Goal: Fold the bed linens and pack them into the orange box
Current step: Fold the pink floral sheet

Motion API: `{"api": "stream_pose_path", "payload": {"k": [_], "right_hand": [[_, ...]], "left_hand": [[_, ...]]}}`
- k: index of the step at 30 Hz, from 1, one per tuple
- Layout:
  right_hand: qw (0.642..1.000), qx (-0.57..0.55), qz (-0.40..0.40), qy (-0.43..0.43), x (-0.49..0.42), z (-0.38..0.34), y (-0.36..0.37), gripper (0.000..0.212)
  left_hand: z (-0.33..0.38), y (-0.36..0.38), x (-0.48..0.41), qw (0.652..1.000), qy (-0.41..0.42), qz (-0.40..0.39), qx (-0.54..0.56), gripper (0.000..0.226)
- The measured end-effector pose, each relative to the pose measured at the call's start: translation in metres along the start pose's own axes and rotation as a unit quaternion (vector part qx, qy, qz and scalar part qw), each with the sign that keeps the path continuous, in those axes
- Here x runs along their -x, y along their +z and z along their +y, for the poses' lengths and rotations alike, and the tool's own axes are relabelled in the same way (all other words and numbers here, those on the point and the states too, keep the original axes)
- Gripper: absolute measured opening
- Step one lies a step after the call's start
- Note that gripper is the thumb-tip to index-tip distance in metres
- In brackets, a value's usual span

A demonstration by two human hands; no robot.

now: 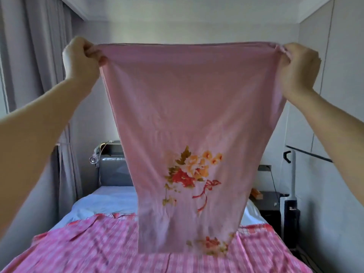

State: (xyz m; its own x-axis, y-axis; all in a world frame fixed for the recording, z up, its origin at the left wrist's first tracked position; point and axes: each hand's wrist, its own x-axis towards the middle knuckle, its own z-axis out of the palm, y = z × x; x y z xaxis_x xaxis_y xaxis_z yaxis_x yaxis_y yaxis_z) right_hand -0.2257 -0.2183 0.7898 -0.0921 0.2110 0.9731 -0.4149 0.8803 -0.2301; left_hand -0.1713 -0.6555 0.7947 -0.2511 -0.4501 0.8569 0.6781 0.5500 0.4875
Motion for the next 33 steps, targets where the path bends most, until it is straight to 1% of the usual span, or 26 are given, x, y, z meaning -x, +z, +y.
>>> {"api": "stream_pose_path", "payload": {"k": [2, 5, 7, 9, 10, 11, 12, 13, 14, 16, 17, 19, 20, 22, 25, 26, 28, 29, 30, 33], "right_hand": [[0.999, -0.017, -0.021, -0.019, 0.021, 0.005, -0.010, 0.029], [0.993, -0.061, -0.094, -0.033, 0.076, 0.013, -0.036, 0.035], [0.985, -0.091, -0.146, -0.034, 0.118, 0.017, -0.060, 0.030], [0.969, -0.125, -0.213, -0.029, 0.166, 0.017, -0.095, 0.017], [0.957, -0.139, -0.255, -0.018, 0.191, 0.017, -0.114, 0.015], [0.941, -0.147, -0.304, -0.004, 0.216, 0.016, -0.131, 0.018], [0.920, -0.149, -0.362, 0.018, 0.238, 0.016, -0.145, 0.019], [0.893, -0.146, -0.424, 0.049, 0.264, 0.015, -0.162, 0.019], [0.863, -0.141, -0.479, 0.077, 0.287, 0.015, -0.177, 0.019], [0.795, -0.122, -0.583, 0.116, 0.329, 0.015, -0.203, 0.022], [0.760, -0.103, -0.630, 0.121, 0.350, 0.015, -0.215, 0.023], [0.698, -0.060, -0.703, 0.121, 0.390, 0.016, -0.240, 0.025], [0.673, -0.044, -0.728, 0.123, 0.407, 0.016, -0.252, 0.026], [0.641, -0.027, -0.754, 0.140, 0.434, 0.013, -0.280, 0.029], [0.623, -0.020, -0.764, 0.164, 0.462, 0.005, -0.318, 0.044], [0.617, -0.017, -0.768, 0.173, 0.471, 0.003, -0.330, 0.045], [0.605, -0.009, -0.775, 0.184, 0.487, 0.001, -0.356, 0.042], [0.598, -0.003, -0.780, 0.183, 0.494, -0.002, -0.376, 0.039], [0.593, 0.003, -0.783, 0.186, 0.500, -0.002, -0.391, 0.035], [0.581, 0.006, -0.791, 0.192, 0.514, -0.006, -0.435, 0.016]], "left_hand": [[-0.001, -0.021, 0.019, 0.999, 0.004, -0.019, -0.043, 0.034], [-0.008, -0.059, 0.068, 0.986, -0.009, -0.092, -0.142, 0.029], [-0.017, -0.091, 0.108, 0.966, -0.033, -0.138, -0.217, 0.020], [-0.020, -0.128, 0.160, 0.937, -0.039, -0.198, -0.283, 0.029], [-0.020, -0.148, 0.187, 0.922, -0.047, -0.249, -0.292, 0.035], [-0.022, -0.167, 0.215, 0.900, -0.052, -0.312, -0.301, 0.040], [-0.027, -0.185, 0.243, 0.868, -0.052, -0.377, -0.319, 0.046], [-0.032, -0.203, 0.273, 0.825, -0.038, -0.447, -0.343, 0.051], [-0.037, -0.218, 0.300, 0.778, -0.016, -0.504, -0.374, 0.051], [-0.043, -0.237, 0.348, 0.678, 0.019, -0.592, -0.435, 0.044], [-0.047, -0.243, 0.369, 0.631, 0.026, -0.622, -0.462, 0.041], [-0.053, -0.252, 0.406, 0.585, 0.029, -0.658, -0.474, 0.038], [-0.055, -0.257, 0.420, 0.567, 0.030, -0.676, -0.471, 0.034], [-0.056, -0.273, 0.446, 0.536, 0.021, -0.703, -0.467, 0.020], [-0.047, -0.296, 0.477, 0.512, 0.012, -0.735, -0.444, 0.020], [-0.039, -0.301, 0.485, 0.506, 0.018, -0.746, -0.432, 0.017], [-0.022, -0.314, 0.501, 0.495, 0.019, -0.766, -0.409, 0.016], [-0.010, -0.324, 0.512, 0.484, 0.008, -0.775, -0.405, 0.020], [-0.001, -0.332, 0.519, 0.471, -0.004, -0.781, -0.409, 0.025], [0.028, -0.351, 0.534, 0.459, -0.050, -0.794, -0.396, 0.026]]}}
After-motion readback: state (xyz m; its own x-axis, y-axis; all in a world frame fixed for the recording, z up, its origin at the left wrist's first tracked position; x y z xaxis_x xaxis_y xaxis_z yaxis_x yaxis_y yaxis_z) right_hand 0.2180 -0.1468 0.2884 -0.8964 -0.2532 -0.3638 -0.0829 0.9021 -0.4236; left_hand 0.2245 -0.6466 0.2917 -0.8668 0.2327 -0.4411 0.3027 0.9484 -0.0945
